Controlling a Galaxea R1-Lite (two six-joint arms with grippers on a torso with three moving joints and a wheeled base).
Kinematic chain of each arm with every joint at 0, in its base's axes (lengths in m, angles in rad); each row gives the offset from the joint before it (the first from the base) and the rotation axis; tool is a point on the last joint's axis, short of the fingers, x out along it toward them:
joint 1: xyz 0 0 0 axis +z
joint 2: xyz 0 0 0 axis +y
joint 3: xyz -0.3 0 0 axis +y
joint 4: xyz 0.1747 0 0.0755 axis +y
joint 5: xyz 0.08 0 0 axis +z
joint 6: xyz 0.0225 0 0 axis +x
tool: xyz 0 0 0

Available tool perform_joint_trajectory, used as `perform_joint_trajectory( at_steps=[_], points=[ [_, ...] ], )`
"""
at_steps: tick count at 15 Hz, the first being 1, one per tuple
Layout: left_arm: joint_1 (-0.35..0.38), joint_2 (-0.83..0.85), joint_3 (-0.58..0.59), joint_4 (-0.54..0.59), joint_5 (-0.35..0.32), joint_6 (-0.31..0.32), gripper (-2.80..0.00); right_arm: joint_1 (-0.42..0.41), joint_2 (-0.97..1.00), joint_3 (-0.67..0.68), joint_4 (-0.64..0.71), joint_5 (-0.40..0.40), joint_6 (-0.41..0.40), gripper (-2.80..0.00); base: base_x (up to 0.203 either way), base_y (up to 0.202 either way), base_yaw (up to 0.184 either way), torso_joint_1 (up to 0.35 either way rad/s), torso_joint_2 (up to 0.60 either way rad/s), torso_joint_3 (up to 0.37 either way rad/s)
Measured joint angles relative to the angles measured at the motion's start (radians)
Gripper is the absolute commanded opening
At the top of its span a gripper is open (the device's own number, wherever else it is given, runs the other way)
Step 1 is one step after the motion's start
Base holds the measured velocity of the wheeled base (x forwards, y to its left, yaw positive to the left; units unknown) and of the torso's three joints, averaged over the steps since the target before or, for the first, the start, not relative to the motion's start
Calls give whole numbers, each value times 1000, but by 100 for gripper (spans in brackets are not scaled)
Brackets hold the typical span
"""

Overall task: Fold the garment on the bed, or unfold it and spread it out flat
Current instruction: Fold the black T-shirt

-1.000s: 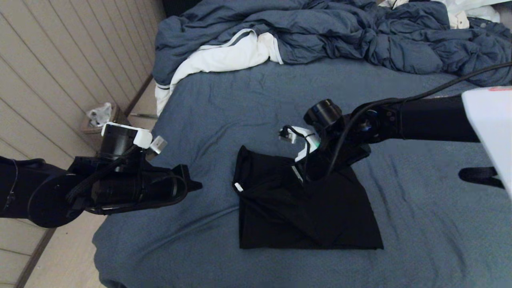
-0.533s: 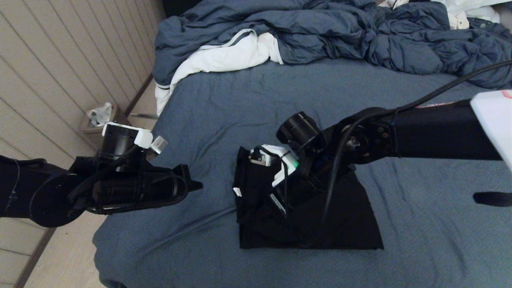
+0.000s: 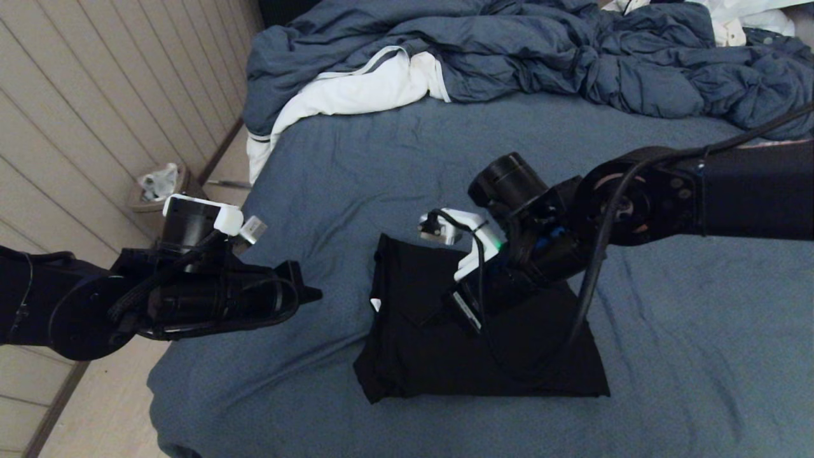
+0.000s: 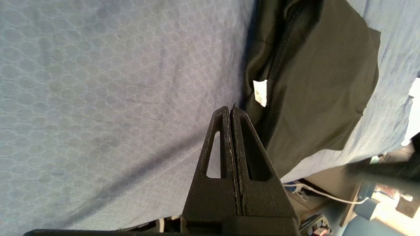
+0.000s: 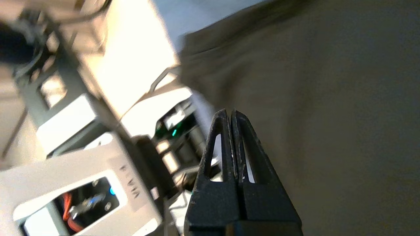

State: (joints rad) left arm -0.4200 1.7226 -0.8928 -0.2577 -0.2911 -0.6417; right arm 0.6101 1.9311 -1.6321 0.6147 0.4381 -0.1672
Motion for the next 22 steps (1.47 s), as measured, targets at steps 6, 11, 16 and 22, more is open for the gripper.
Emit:
perform_joint_trajectory(
  at_steps=[6, 11, 16, 22],
  points=[
    [-6, -2, -35, 5, 1, -4, -280, -136, -35, -4, 2, 1, 11, -280, 0, 0, 0, 0, 0, 0],
    [-158, 49, -263, 127, 14, 0, -280, -294, -43, 51, 4, 4, 51, -280, 0, 0, 0, 0, 0, 0],
    [-287, 218, -448, 219, 16, 27, -280, -397, -99, 176, 7, 6, 52, -280, 0, 0, 0, 0, 0, 0],
    [-287, 337, -502, 189, 7, 41, -280, -391, -121, 224, 3, 4, 56, -280, 0, 0, 0, 0, 0, 0]
  ],
)
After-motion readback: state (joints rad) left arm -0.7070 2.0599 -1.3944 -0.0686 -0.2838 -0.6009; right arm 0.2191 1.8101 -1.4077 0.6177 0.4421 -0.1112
